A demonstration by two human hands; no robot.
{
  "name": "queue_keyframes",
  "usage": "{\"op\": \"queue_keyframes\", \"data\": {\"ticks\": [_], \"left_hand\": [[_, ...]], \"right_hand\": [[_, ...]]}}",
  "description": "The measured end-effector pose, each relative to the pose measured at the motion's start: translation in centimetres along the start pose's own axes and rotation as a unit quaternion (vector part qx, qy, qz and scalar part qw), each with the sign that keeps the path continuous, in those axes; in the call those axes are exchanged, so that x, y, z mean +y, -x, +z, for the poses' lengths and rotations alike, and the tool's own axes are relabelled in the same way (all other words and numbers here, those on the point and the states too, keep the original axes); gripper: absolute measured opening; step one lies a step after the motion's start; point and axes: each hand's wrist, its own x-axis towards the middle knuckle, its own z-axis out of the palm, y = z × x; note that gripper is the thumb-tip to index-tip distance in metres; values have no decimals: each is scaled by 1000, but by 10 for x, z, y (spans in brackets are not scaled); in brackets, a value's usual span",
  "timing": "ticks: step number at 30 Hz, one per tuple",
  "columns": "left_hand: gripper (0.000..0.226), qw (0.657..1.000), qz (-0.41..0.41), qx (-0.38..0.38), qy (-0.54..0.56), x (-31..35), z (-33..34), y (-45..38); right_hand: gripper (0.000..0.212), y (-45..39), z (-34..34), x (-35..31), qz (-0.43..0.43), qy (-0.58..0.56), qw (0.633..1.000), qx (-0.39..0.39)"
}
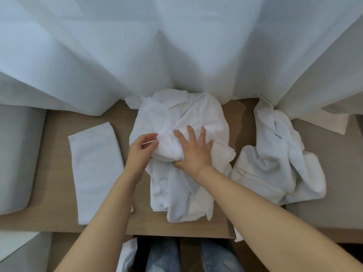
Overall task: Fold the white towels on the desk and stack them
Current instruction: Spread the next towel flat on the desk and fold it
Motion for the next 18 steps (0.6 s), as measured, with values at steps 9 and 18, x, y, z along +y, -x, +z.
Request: {"op": "queue_keyframes", "data": {"ticks": [9,18], "left_hand": [[38,995,73,57,-24,-16,-9,27],[52,991,115,-54,-29,48,48,37]], "right_hand": [[52,33,-43,50,-47,-253,943,211],[48,125,-170,114,-40,-315,889,329]]}}
